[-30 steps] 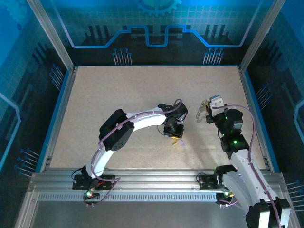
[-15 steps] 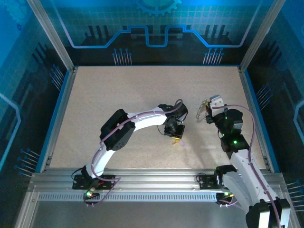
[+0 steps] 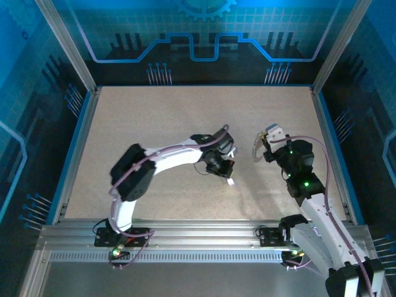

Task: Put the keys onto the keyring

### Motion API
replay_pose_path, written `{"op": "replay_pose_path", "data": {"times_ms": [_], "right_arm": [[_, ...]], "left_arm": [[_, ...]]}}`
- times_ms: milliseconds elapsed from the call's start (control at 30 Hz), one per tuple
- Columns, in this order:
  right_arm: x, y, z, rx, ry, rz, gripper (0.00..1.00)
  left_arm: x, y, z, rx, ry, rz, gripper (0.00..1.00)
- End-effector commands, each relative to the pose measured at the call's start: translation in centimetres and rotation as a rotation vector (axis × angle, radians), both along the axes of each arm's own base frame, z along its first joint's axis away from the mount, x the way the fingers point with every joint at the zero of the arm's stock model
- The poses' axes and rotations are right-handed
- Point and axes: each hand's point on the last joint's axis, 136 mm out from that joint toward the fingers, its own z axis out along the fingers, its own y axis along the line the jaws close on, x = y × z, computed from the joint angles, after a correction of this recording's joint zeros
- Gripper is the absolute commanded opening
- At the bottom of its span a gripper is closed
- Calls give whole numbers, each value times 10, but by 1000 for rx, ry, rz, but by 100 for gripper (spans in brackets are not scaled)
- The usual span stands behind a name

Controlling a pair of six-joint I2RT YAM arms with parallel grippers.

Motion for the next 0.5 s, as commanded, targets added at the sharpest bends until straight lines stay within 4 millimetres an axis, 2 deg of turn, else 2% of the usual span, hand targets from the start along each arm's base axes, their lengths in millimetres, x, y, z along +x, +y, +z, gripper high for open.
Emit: {"op": "replay_pose_path", "data": {"times_ms": [0, 100, 300, 367, 467], "right_arm": [[-9, 21, 21, -64, -70, 97, 0], [-18, 40, 21, -158, -82, 167, 0], [-43, 87, 35, -235, -195, 410, 0], [-60, 106, 37, -246, -250, 545, 0], [-85, 125, 36, -250, -302, 721, 0]], "left_arm": [[14, 13, 79, -189, -266, -69, 0], [19, 49, 112, -213, -375, -25, 0], [-10, 86, 182, -294, -706, -165, 0], [-20, 95, 198, -314, -805, -221, 0], [-38, 103, 205, -308, -899, -337, 0]]}}
